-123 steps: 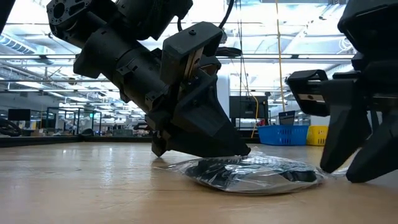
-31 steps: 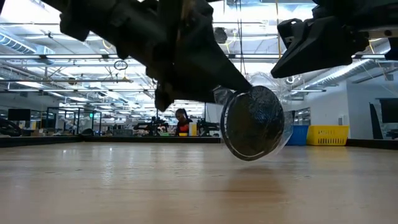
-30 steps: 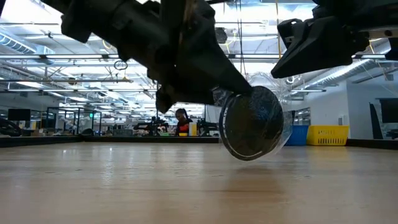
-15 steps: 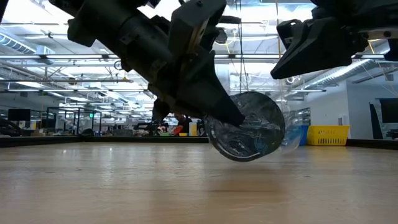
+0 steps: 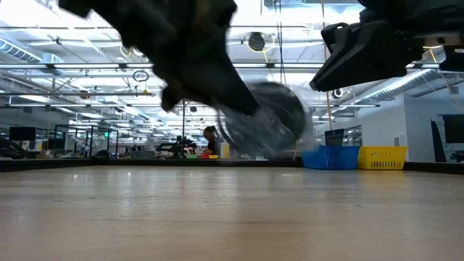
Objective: Pick & Place Travel size toiletries
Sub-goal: Put the black hairbrush into the bottom blue bin
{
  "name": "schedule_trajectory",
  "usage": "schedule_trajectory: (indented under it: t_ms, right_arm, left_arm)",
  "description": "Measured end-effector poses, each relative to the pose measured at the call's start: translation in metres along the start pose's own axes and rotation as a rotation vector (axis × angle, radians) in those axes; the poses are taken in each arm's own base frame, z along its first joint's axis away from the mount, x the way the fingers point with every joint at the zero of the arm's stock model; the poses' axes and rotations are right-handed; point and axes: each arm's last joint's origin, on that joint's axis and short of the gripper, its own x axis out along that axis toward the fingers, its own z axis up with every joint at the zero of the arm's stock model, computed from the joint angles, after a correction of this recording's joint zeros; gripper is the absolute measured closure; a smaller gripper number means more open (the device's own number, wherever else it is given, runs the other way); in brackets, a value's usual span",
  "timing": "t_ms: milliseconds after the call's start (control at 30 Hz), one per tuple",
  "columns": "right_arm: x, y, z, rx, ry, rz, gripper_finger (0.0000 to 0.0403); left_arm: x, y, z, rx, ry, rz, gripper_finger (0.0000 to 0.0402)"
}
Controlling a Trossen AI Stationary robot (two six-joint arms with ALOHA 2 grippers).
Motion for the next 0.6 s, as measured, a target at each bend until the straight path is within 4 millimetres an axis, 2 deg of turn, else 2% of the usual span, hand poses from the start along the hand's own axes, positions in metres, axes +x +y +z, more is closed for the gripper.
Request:
schedule_trajectory:
  t_ms: [267,600]
  right_arm:
    - [0.0,0.0,0.0,0.001,-0.001,-0.002,0.031]
    - [0.0,0.0,0.0,-0.001,0.002,0.0,0.0292]
  left_arm:
    - [-0.069,-0.018,0.002,-0.021,0.058,0.079,0.039]
    - [-0.141,-0.049,-0.033,-0.178,0.171,0.045,0.039]
